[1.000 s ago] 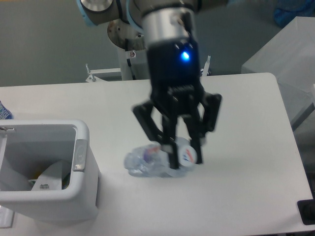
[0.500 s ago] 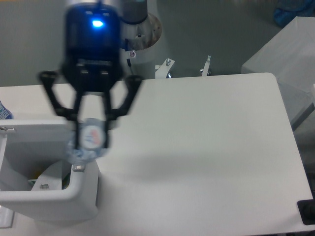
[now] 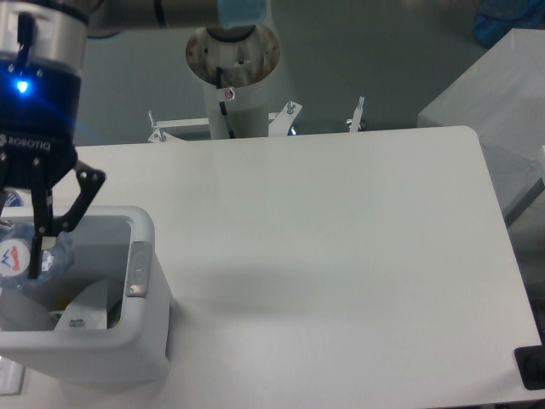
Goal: Place the trash in the trash can
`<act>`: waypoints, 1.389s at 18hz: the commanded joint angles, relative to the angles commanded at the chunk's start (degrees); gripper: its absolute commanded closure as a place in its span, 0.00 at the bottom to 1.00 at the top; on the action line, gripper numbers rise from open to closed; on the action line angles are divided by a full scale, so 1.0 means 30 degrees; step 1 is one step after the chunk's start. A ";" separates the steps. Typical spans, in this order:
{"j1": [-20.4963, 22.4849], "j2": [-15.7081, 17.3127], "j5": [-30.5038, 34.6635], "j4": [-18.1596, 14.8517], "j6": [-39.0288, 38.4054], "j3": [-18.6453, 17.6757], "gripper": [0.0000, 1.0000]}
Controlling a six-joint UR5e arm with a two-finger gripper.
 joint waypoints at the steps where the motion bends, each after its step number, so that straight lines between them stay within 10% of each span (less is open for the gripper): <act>1: 0.0000 0.0000 0.0000 0.0000 0.0000 -0.0205 0.60; 6: 0.0000 -0.0234 0.0059 0.0029 0.0058 -0.0736 0.00; 19: 0.5444 -0.0294 0.0000 -0.0292 0.6437 0.0641 0.00; 25: 0.6883 0.0584 0.0000 -0.3044 1.2264 -0.0031 0.00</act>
